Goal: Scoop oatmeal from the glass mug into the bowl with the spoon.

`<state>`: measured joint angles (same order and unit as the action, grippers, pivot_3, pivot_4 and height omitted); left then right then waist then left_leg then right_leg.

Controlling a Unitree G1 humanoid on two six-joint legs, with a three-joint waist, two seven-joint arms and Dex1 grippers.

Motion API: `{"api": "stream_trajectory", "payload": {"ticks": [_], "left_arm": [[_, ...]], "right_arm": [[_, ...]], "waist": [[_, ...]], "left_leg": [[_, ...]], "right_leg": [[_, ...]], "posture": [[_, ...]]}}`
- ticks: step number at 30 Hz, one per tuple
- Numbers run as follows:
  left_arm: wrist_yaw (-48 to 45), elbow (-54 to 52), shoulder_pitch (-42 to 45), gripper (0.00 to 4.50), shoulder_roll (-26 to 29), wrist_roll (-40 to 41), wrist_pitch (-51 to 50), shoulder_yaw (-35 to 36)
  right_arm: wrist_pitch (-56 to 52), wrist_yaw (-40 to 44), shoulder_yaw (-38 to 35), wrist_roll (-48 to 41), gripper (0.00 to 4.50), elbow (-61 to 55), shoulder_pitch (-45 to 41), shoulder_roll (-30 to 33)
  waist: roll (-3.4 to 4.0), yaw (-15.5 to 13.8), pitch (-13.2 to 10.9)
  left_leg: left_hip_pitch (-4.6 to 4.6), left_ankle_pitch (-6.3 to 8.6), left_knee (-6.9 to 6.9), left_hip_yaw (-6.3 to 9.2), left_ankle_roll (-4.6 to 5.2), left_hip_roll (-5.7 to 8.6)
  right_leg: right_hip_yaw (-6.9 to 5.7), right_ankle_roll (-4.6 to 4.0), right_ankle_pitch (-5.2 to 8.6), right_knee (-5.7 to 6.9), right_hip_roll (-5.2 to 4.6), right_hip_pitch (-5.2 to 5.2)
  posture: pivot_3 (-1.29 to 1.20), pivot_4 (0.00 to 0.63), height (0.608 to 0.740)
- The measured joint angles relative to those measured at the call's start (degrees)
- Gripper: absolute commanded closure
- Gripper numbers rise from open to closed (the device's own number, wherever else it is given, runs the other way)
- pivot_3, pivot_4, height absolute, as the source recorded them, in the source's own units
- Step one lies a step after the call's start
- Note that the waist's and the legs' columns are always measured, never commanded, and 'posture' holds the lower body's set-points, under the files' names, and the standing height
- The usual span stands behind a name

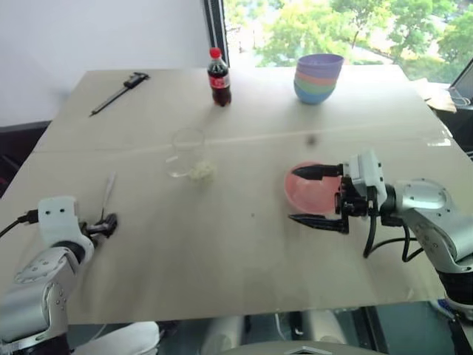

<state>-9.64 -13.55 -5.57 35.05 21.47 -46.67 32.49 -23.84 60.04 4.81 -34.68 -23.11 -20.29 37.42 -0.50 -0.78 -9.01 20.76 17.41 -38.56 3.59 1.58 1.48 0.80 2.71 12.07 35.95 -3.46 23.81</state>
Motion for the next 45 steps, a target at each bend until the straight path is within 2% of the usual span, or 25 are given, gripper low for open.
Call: {"api": "stream_trajectory", "payload": {"ticks": [1, 2, 3, 5, 6, 8, 11, 12, 21, 25, 27, 29, 30, 32, 35, 40, 45], "left_arm": [[-1.04, 1.47, 0.55, 0.03, 0.98, -0.29, 0.7, -0.58], [-2.64, 3.13, 1.24, 0.54, 2.02, -0.77, 1.47, -1.47], [-2.91, 3.21, 1.3, 0.77, 2.07, -0.82, 1.58, -1.58], [-4.45, 4.21, 1.79, 1.55, 2.34, -1.05, 2.24, -2.38], [-4.92, 4.59, 2.24, 2.14, 2.41, -1.05, 2.24, -2.68], [-5.8, 5.39, 3.05, 2.71, 2.47, -1.01, 2.06, -3.11], [-6.59, 6.5, 3.21, 4.15, 2.77, -1.0, 2.05, -3.22], [-6.74, 7.2, 3.22, 4.46, 2.78, -0.96, 2.05, -3.06], [-6.32, 7.12, 0.86, 4.46, 1.52, -1.56, 4.5, -0.78], [-4.94, 4.17, -1.51, 4.46, -3.05, -1.37, 7.59, 1.4], [-3.65, 1.55, -2.72, 4.46, -6.47, -0.61, 8.66, 3.04], [-2.2, -2.27, -4.51, 4.46, -12.17, 2.34, 9.99, 6.39], [-2.2, -2.27, -4.51, 4.46, -12.17, 2.34, 9.99, 6.39], [-3.87, -7.76, -9.07, 4.46, -16.35, 4.91, 13.95, 7.54], [-8.87, -16.49, -17.37, 4.46, -21.0, 6.88, 21.14, 6.49], [-14.27, -24.41, -31.21, 4.46, -27.77, 6.12, 29.69, -1.24], [-18.1, -28.08, -36.64, 4.46, -28.15, 5.77, 34.67, -5.64]], "right_arm": [[0.11, -0.17, 0.0, 0.11, 0.0, 0.0, 0.0, -0.34], [0.23, -0.39, 0.0, 0.31, 0.0, 0.0, 0.01, -0.71], [0.24, -0.4, 0.0, 0.34, 0.0, 0.0, 0.02, -0.73], [0.26, -0.53, 0.0, 0.47, 0.0, -0.02, 0.25, -0.94], [0.26, -0.58, 0.01, 0.5, 0.0, -0.02, 0.34, -1.19], [0.26, -0.89, 0.01, 0.57, 0.0, -0.09, 0.69, -1.66], [0.26, -1.45, 0.01, 0.71, 0.0, -0.12, 1.23, -1.97], [0.27, -1.68, 0.01, 0.79, 0.0, -0.12, 1.35, -2.01], [1.76, -1.58, 0.0, 1.93, 0.0, 0.87, 1.33, -2.46], [2.84, -1.13, 0.0, 2.72, 0.0, 2.27, 1.26, -2.77], [3.01, -0.89, 0.0, 2.77, 0.0, 2.85, 1.24, -2.99], [3.02, -0.86, -0.11, 2.77, 0.0, 3.41, 1.1, -3.44], [3.02, -0.86, -0.11, 2.77, 0.0, 3.41, 1.1, -3.44], [2.89, -0.72, -0.14, 2.64, 0.0, 3.81, 0.72, -3.98], [2.73, -0.3, -0.16, 2.43, 0.0, 4.07, 0.5, -4.2], [1.32, 0.65, -0.11, 1.51, 0.0, 4.5, 0.16, -4.59], [-1.76, 0.68, 0.02, 0.03, 0.0, 4.28, 0.37, -4.76]], "waist": [[0.01, -0.01, 0.01], [0.08, -0.02, 0.02], [0.1, -0.01, 0.02], [0.13, 0.01, 0.03], [0.14, -0.01, 0.03], [0.17, 0.0, 0.05], [0.2, 0.16, 0.06], [0.23, 0.35, 0.07], [0.29, 1.7, 0.09], [0.29, 1.67, 0.09], [0.28, 1.53, 0.09], [0.25, 1.49, 0.08], [0.22, 1.48, 0.07], [-0.08, 1.4, 0.01], [-0.1, 1.32, 0.02], [-0.17, 1.08, -0.05], [-0.18, 0.7, -0.11]], "left_leg": [[-0.02, -0.01, 0.03, 0.01, -0.01, 0.01], [-0.03, -0.01, 0.05, 0.01, -0.01, 0.03], [-0.03, -0.01, 0.05, 0.0, 0.0, 0.04], [-0.05, -0.01, 0.05, 0.0, 0.0, 0.04], [-0.04, -0.01, 0.05, 0.02, 0.01, 0.04], [-0.05, -0.01, 0.06, 0.06, 0.01, 0.04], [-0.08, 0.0, 0.09, 0.06, 0.02, 0.03], [-0.11, 0.01, 0.11, 0.04, 0.03, 0.02], [-0.13, 0.01, 0.2, -0.02, 0.04, -0.01], [-0.04, 0.01, 0.21, -0.02, 0.02, -0.01], [-0.01, 0.01, 0.21, -0.01, 0.01, 0.0], [0.05, 0.01, 0.21, 0.01, 0.01, 0.0], [0.06, 0.01, 0.21, 0.01, 0.0, 0.0], [0.2, 0.0, 0.2, 0.09, -0.01, -0.02], [0.24, 0.02, 0.21, 0.03, 0.0, 0.01], [0.25, 0.07, 0.19, 0.03, 0.13, 0.0], [0.2, 0.06, 0.12, 0.03, 0.16, -0.03]], "right_leg": [[-0.01, 0.0, 0.0, 0.0, -0.01, 0.0], [-0.01, 0.0, 0.0, 0.01, -0.05, 0.0], [-0.01, 0.0, 0.0, 0.01, -0.06, 0.0], [0.0, 0.0, 0.0, 0.01, -0.08, -0.01], [-0.01, 0.0, 0.0, 0.02, -0.08, -0.01], [-0.01, 0.0, 0.0, 0.05, -0.08, -0.01], [0.01, -0.01, -0.01, 0.08, -0.07, 0.0], [0.03, -0.01, -0.01, 0.09, -0.05, 0.0], [0.14, -0.02, -0.02, 0.09, -0.06, 0.07], [0.26, -0.02, -0.02, 0.03, -0.11, 0.11], [0.25, -0.02, -0.02, 0.01, -0.15, 0.11], [0.24, -0.01, -0.02, -0.04, -0.18, 0.12], [0.24, -0.01, -0.02, -0.05, -0.18, 0.12], [0.16, -0.02, -0.02, -0.05, -0.18, 0.22], [0.2, -0.03, -0.02, -0.13, -0.25, 0.22], [0.17, -0.27, 0.13, -0.13, -0.19, 0.21], [0.05, -0.28, 0.14, -0.09, -0.03, 0.15]], "posture": [[0.0, 0.15, 0.74], [0.0, 0.15, 0.74], [0.0, 0.15, 0.74], [0.0, 0.15, 0.74], [0.0, 0.15, 0.74], [0.0, 0.15, 0.74], [0.0, 0.15, 0.74], [0.0, 0.15, 0.74], [0.0, 0.15, 0.74], [0.0, 0.15, 0.74], [0.0, 0.15, 0.74], [0.0, 0.15, 0.74], [0.0, 0.15, 0.74], [0.0, 0.15, 0.74], [0.0, 0.15, 0.74], [0.0, 0.15, 0.74], [0.0, 0.15, 0.74]]}}
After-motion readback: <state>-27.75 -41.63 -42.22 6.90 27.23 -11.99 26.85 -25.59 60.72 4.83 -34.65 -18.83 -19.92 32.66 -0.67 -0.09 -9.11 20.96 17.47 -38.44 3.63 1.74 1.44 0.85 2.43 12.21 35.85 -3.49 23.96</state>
